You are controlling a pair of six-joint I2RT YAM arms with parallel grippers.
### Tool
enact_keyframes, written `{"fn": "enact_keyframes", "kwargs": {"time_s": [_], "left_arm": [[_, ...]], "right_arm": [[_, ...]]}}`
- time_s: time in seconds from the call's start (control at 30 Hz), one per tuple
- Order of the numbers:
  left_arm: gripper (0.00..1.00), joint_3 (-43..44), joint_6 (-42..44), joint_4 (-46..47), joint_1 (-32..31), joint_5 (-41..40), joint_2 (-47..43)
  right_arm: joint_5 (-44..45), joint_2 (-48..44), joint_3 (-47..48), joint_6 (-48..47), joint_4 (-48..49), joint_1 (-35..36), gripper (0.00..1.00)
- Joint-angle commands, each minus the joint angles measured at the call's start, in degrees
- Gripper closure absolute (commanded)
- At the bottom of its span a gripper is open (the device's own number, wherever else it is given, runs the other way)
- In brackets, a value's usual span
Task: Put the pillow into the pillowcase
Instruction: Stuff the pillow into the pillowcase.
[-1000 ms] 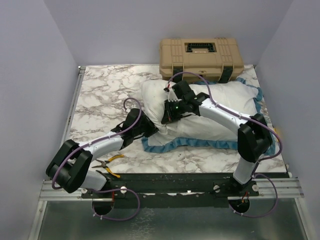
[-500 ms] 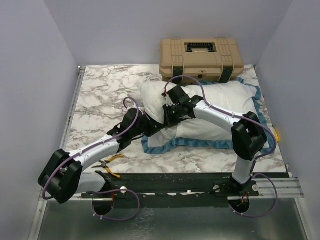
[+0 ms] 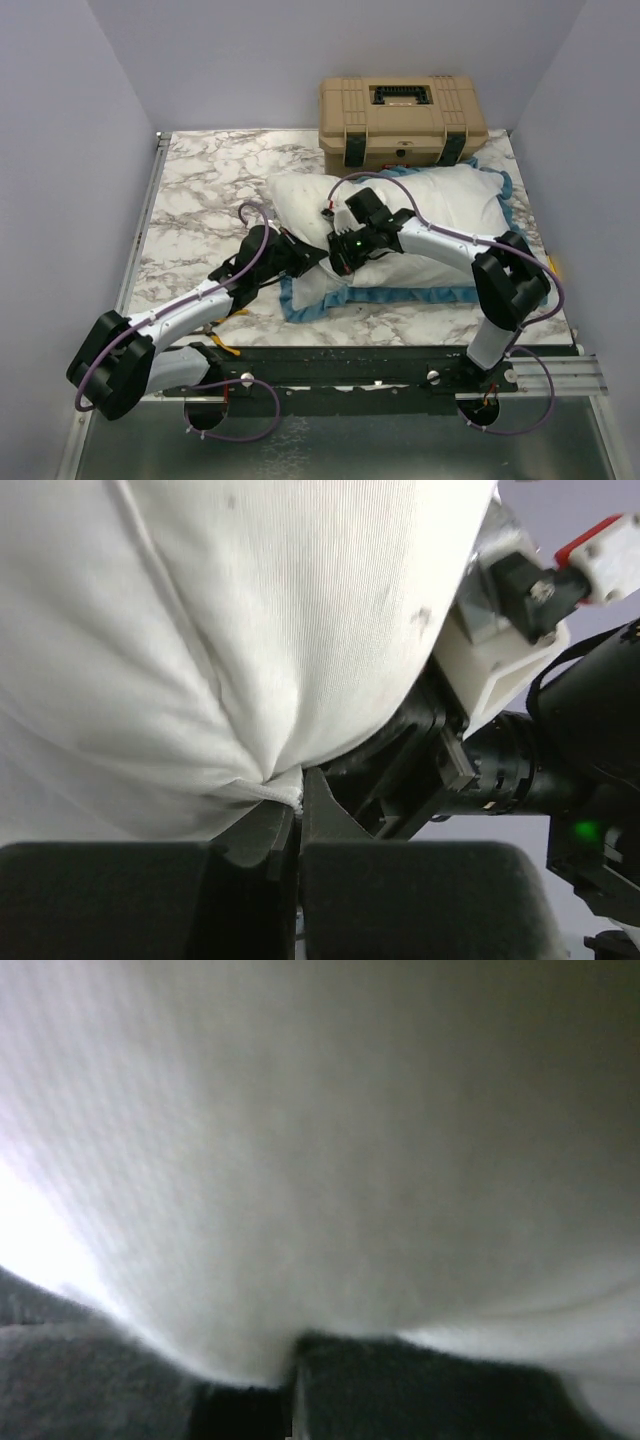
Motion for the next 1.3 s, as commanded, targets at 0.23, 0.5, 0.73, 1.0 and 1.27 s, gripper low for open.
{"fn": "enact_keyframes", "kwargs": {"time_s": [0.23,0.5,0.73,1.0,1.27], "left_arm": [[1.00,7.16,4.88,-3.48,-0.51,-16.66,-6.72],[1.00,6.63,6.85,-3.78,-0.69,-16.80,-4.32],[1.00,7.69,9.43,-2.72,-1.50,-14.64,-1.61],[1.00,5.93,8.56,-2.69,-3.54,-14.84,-3.48],[1.00,5.25,8.02,-2.73,-4.37,-15.97,-4.22]], "right_arm": [[-4.33,-8.75,-2.35,-6.18,-28.01,-1.45,0.95],[10.29,-17.67,16.51,-2.86,-33.80,-1.91,0.29],[10.94,-13.12,23.68,-0.46,-27.76,-1.97,0.17],[16.04,4.70,41.12,2.16,-20.60,-1.98,0.19],[24.82,16.25,41.05,-0.73,-22.53,2.93,0.26]]}}
